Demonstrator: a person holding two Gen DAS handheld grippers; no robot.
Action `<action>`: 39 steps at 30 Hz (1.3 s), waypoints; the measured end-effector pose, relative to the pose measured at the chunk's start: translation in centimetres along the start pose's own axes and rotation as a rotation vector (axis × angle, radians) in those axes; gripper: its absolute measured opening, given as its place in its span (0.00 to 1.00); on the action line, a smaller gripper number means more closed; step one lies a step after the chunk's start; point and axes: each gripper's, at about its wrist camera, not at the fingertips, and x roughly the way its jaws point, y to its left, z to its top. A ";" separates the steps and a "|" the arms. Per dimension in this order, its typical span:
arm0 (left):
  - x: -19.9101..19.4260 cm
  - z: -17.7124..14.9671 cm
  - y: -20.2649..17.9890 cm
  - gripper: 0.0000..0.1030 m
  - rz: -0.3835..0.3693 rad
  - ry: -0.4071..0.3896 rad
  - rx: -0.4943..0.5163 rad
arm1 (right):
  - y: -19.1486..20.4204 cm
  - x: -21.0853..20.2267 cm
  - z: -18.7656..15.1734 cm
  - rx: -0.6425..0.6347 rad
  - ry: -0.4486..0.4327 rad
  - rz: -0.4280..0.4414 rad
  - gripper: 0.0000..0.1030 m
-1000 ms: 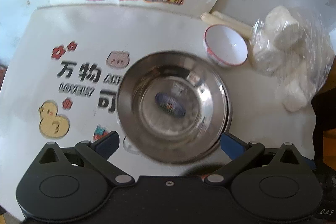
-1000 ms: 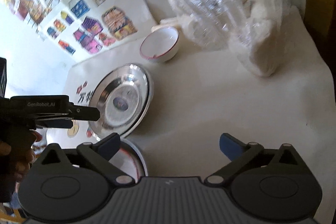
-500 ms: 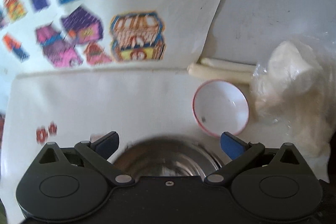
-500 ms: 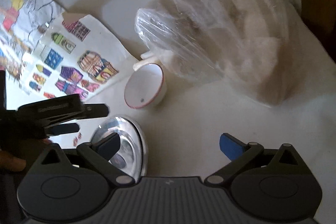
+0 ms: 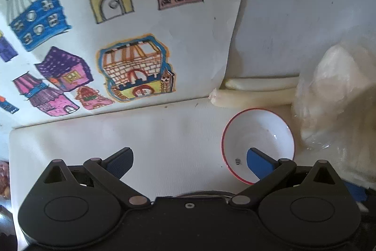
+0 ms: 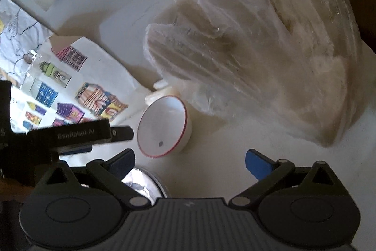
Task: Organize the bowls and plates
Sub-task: 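Move both grippers toward the other white red-rimmed bowl, then close the left gripper on the white bowl rim while the right gripper closes too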
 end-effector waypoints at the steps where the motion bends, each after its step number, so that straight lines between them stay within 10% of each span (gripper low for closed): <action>1: 0.3 0.1 -0.1 0.99 0.001 0.005 0.007 | -0.1 0.3 0.1 0.004 -0.001 -0.006 0.94; 30: 3.8 1.8 -2.7 0.89 0.006 0.060 0.148 | -0.2 4.7 2.0 -0.032 0.028 0.004 0.44; 39: 4.4 2.0 -3.5 0.52 -0.088 0.101 0.107 | 0.0 5.1 2.0 -0.040 0.041 0.030 0.31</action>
